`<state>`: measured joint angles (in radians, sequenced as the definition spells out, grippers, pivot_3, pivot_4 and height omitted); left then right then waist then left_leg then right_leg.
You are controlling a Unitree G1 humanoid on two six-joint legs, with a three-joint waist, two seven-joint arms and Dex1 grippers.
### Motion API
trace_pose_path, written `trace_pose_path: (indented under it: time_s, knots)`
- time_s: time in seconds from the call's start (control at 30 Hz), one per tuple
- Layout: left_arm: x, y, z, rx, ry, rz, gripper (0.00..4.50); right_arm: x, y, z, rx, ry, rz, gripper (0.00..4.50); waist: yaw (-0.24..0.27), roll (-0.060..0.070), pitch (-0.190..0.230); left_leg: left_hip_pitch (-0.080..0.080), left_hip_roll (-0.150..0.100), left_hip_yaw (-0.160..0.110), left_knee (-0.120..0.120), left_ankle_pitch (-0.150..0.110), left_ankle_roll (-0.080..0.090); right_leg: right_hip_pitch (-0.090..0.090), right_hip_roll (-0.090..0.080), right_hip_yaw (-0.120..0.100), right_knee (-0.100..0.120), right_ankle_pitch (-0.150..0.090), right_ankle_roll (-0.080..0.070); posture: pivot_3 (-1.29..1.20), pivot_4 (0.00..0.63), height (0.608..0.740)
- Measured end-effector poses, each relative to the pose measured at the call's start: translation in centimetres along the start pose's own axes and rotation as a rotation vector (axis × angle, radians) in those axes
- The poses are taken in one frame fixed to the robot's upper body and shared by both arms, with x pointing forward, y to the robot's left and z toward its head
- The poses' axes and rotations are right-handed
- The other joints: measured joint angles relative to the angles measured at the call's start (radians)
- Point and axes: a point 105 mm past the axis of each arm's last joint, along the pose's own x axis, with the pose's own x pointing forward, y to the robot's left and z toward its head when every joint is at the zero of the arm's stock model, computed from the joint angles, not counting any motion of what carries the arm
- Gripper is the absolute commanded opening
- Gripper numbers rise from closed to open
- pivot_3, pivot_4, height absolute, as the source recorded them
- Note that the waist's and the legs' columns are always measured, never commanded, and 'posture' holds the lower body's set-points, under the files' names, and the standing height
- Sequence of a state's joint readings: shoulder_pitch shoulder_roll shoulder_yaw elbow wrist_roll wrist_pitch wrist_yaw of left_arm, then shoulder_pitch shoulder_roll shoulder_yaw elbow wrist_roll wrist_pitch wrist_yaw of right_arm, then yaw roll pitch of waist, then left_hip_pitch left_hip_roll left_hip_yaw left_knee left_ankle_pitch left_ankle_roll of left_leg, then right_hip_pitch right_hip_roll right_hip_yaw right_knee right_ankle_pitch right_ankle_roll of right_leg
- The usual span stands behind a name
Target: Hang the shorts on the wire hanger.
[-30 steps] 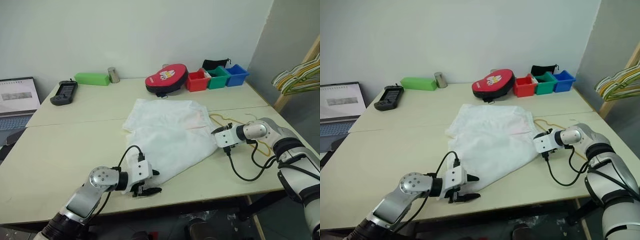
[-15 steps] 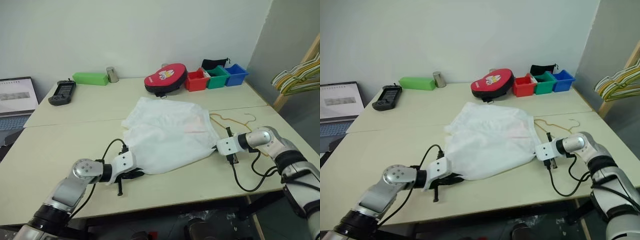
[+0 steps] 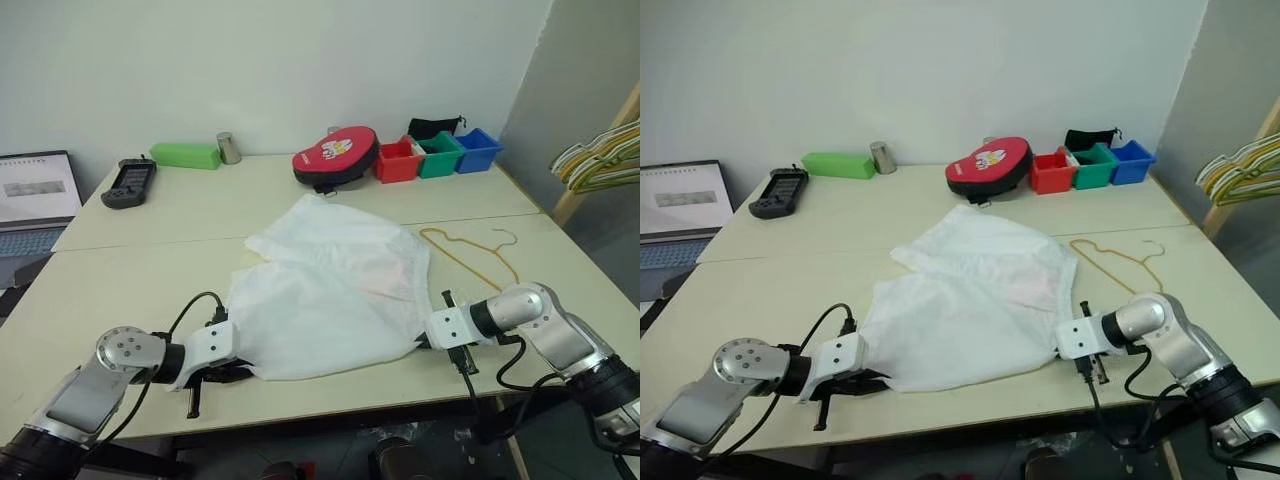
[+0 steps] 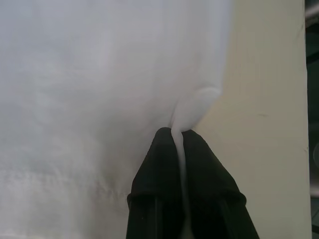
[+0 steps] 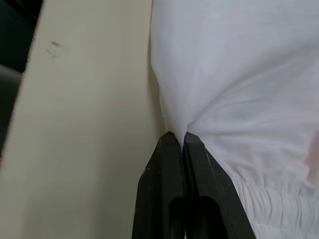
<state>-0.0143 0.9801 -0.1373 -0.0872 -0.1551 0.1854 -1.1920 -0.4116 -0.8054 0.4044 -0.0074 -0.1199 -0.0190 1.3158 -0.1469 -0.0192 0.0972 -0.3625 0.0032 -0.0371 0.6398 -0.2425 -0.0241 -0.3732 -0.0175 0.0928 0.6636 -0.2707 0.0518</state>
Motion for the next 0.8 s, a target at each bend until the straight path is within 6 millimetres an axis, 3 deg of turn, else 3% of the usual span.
trace_pose_path:
  time_s: [0.1,0.3,0.63,0.7,0.8]
  knots:
    - [0.0,0.0,0.0,0.004,-0.001,-0.002,0.84,-0.1,0.1,0.1,0.030,-0.001,0.005,0.44,0.005,0.000,0.000,0.000,0.000,0.000,0.000,0.000,0.000,0.000,0.000,0.000,0.000,0.000,0.000,-0.08,0.037,0.740]
    - [-0.1,0.0,-0.2,0.002,-0.001,-0.013,2.13,-0.6,0.3,0.5,0.061,-0.005,0.018,1.96,0.008,0.000,0.000,0.000,0.000,0.001,0.000,0.000,0.000,0.000,0.000,0.000,0.000,0.000,0.000,-0.08,0.041,0.740]
    - [-1.3,-0.3,-0.4,-0.011,0.028,-0.039,4.18,-3.1,0.2,2.4,0.121,-0.047,-0.010,4.41,0.007,-0.001,0.001,-0.004,0.003,0.005,-0.001,-0.002,-0.003,-0.007,0.000,0.001,0.000,0.000,0.000,-0.09,0.045,0.740]
    - [-1.7,-0.6,-0.3,-0.015,0.041,-0.066,4.42,-3.9,-0.1,3.0,0.140,-0.059,-0.037,4.50,0.007,-0.001,0.001,-0.003,0.003,0.007,-0.002,-0.002,-0.004,-0.007,0.001,0.001,0.000,0.000,0.000,-0.09,0.045,0.740]
    - [-1.6,-1.4,0.6,-0.036,0.007,-0.114,4.42,-4.8,-0.6,3.3,0.198,-0.074,-0.082,4.50,0.008,-0.004,0.003,-0.003,0.004,0.008,-0.001,-0.003,-0.004,-0.007,0.001,0.002,-0.001,0.000,0.000,-0.09,0.045,0.740]
